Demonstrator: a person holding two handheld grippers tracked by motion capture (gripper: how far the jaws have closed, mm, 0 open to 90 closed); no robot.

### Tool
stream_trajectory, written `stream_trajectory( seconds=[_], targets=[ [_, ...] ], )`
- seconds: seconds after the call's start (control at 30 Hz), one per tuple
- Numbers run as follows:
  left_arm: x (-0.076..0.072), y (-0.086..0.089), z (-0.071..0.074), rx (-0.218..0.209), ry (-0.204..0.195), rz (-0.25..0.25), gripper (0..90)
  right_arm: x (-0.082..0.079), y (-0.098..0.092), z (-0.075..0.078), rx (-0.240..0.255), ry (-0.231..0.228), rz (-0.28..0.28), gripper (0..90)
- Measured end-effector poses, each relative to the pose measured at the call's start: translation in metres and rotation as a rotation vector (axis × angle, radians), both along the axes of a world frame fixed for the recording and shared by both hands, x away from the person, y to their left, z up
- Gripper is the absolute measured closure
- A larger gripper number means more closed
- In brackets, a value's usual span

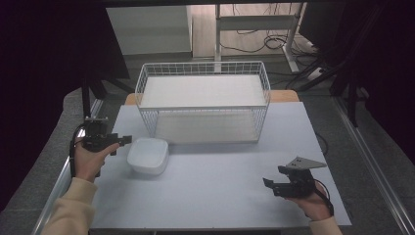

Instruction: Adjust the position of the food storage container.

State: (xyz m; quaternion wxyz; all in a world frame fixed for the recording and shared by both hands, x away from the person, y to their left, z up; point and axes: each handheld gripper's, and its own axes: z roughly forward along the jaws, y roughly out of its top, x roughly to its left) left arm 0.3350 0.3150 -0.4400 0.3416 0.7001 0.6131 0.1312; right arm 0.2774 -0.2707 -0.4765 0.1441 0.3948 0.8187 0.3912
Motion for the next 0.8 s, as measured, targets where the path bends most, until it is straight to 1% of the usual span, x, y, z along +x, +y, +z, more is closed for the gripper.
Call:
stream_trajectory(
  seconds=[0.1,0.13,0.17,0.23,0.3,0.33,0.37,0.4,0.47,0.5,0.57,0.6,0.63,0.7,0.73,0.8],
  targets=[
    [0.006,0.003,-0.006,0.026,0.023,0.016,43.2,0.0,0.0,-0.001,-0.003,0.002,0.001,24.1],
    [0.007,0.004,-0.008,0.034,0.03,0.022,49.9,0.0,0.001,-0.001,-0.007,0.001,0.002,24.0],
    [0.009,0.005,-0.01,0.04,0.037,0.023,49.9,0.0,0.001,-0.001,-0.007,0.001,0.002,24.0],
    [0.011,0.006,-0.014,0.047,0.055,0.021,57.9,0.0,0.001,-0.002,-0.009,0.003,0.003,24.0],
    [0.013,0.005,-0.018,0.072,0.074,0.014,65.3,0.0,0.001,-0.002,-0.015,0.004,0.004,24.0],
    [0.014,0.006,-0.022,0.067,0.087,0.002,72.0,0.0,0.001,-0.003,-0.017,0.008,0.004,23.9],
    [0.014,0.006,-0.022,0.067,0.087,0.002,75.4,0.0,0.001,-0.003,-0.017,0.008,0.004,23.9],
    [0.015,0.006,-0.024,0.067,0.094,0.0,75.4,0.001,0.002,-0.003,-0.02,0.008,0.003,23.9],
    [0.016,0.007,-0.029,0.064,0.108,-0.002,82.8,0.001,0.002,-0.004,-0.028,0.005,0.003,23.8],
    [0.016,0.008,-0.031,0.059,0.115,-0.003,82.8,0.001,0.002,-0.004,-0.028,0.005,0.003,23.8],
    [0.016,0.009,-0.035,0.054,0.124,-0.007,85.8,0.001,0.002,-0.004,-0.027,0.005,0.003,23.9],
    [0.016,0.01,-0.037,0.042,0.13,-0.012,88.0,0.001,0.002,-0.004,-0.029,0.004,0.002,23.9],
    [0.016,0.01,-0.037,0.042,0.13,-0.012,89.0,0.001,0.002,-0.004,-0.029,0.004,0.002,23.9],
    [0.016,0.01,-0.039,0.039,0.134,-0.02,89.8,0.001,0.002,-0.004,-0.031,0.006,0.003,23.8],
    [0.016,0.01,-0.04,0.03,0.134,-0.029,89.9,0.001,0.002,-0.005,-0.035,0.006,0.005,23.7],
    [0.017,0.009,-0.04,0.029,0.136,-0.034,90.0,0.002,0.002,-0.005,-0.035,0.007,0.004,23.8]
  ],
)
